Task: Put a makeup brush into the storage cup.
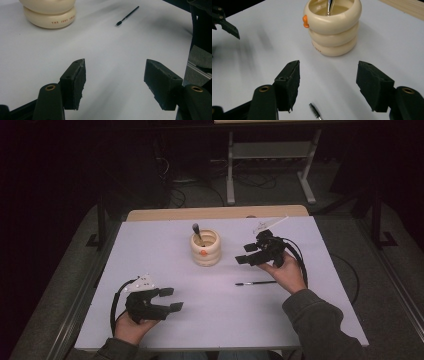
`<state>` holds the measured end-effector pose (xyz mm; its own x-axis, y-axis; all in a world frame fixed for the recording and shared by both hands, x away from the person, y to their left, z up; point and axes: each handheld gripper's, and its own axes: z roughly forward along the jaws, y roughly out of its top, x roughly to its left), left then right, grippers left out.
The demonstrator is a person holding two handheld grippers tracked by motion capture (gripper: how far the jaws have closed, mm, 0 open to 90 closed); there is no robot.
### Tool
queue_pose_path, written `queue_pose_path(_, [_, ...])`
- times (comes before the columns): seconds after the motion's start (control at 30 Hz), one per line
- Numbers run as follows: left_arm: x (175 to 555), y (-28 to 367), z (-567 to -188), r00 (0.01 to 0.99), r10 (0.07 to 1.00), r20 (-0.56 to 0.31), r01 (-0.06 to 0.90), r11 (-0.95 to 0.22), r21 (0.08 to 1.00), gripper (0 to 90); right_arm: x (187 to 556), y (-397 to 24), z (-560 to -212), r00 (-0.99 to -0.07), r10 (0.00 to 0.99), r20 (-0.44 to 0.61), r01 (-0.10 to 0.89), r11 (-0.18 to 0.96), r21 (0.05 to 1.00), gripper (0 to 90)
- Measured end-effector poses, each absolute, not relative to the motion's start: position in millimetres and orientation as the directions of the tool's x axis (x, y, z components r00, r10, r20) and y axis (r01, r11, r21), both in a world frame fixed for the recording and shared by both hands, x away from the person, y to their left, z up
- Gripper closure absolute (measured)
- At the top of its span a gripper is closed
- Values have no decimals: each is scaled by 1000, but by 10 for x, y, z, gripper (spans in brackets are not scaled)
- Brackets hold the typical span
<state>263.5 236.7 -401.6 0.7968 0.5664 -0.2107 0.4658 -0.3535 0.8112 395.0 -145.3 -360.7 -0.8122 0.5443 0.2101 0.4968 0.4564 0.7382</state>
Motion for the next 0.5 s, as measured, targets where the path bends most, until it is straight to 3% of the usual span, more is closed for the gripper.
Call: queue_pose_path(0.5, [2629,2376,-4004,803,561,-202,455,-358,815,327,3783,-1812,-3624,-808,556,195,500,471,727,310])
